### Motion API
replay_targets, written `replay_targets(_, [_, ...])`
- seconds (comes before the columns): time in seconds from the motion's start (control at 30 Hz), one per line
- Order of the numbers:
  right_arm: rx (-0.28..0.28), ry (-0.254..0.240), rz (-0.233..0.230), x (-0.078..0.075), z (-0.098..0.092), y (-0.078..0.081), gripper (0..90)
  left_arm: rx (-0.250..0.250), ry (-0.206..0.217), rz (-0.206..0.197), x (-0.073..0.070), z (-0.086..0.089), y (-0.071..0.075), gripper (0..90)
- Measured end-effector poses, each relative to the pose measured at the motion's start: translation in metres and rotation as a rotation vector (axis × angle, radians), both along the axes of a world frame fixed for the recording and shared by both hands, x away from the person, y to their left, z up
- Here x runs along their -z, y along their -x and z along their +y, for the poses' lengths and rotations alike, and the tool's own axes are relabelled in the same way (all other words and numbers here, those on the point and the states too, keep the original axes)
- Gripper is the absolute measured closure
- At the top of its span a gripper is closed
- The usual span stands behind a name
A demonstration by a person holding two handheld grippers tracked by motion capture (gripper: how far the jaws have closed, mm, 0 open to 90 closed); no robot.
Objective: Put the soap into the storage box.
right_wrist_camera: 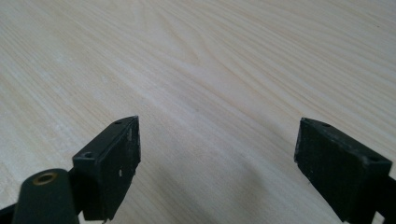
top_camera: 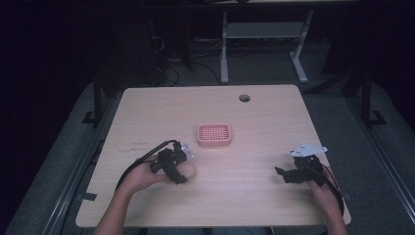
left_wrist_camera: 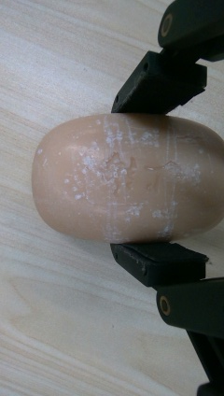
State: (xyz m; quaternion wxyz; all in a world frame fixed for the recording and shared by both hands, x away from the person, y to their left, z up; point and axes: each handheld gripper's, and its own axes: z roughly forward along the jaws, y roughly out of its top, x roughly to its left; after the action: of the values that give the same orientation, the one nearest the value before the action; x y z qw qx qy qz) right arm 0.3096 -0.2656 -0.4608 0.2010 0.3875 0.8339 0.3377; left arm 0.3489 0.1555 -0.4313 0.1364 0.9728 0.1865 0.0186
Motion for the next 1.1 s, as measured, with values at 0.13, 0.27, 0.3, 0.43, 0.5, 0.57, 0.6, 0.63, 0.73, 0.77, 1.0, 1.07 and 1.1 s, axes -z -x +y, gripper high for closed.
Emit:
replay_targets(0.13, [-0.001,-0.003,-0.001,0.0,0.0,0.0,13.9,0.006,-0.004,-0.002,-0.001,-0.002,-0.001,32.4])
replay_targets(0.27, [0.003,-0.008,0.001,0.0,0.0,0.0,13.9,0.011,-0.006,-0.008,-0.005,-0.005,-0.005,32.4])
replay_targets(0.3, [0.001,-0.007,-0.001,0.0,-0.001,0.0,13.9,0.01,0.001,-0.008,-0.005,-0.005,-0.006,32.4])
replay_targets(0.43, [-0.001,-0.006,-0.001,0.0,-0.001,-0.001,13.9,0.013,-0.002,-0.006,-0.007,-0.007,-0.009,32.4])
replay_targets(0.5, [-0.001,-0.006,-0.002,0.0,-0.001,-0.001,13.9,0.017,-0.005,-0.007,-0.009,-0.008,-0.01,32.4])
replay_targets(0.57, [-0.001,-0.009,-0.003,0.0,-0.001,-0.001,13.9,0.019,-0.005,-0.008,-0.01,-0.009,-0.012,32.4])
replay_targets(0.6, [-0.001,-0.009,-0.003,0.0,-0.001,-0.001,13.9,0.019,-0.005,-0.008,-0.01,-0.009,-0.012,32.4])
replay_targets(0.63, [0.003,-0.014,-0.001,0.001,-0.001,-0.001,13.9,0.023,-0.003,-0.013,-0.012,-0.01,-0.014,32.4])
replay_targets(0.73, [0.004,-0.016,0.001,0.001,-0.002,-0.001,13.9,0.027,-0.007,-0.01,-0.013,-0.011,-0.016,32.4])
replay_targets(0.77, [0.004,-0.016,0.001,0.001,-0.002,-0.001,13.9,0.027,-0.011,-0.01,-0.014,-0.012,-0.017,32.4])
replay_targets(1.0, [0.005,-0.016,0.002,0.001,-0.003,-0.001,13.9,0.029,0.008,-0.008,-0.018,-0.014,-0.024,32.4])
replay_targets(1.07, [0.007,-0.022,0.001,0.001,-0.003,-0.001,13.9,0.03,0.006,-0.001,-0.019,-0.016,-0.027,32.4])
replay_targets(1.1, [0.007,-0.024,0.001,0.001,-0.003,-0.001,13.9,0.031,0.005,-0.003,-0.019,-0.016,-0.028,32.4])
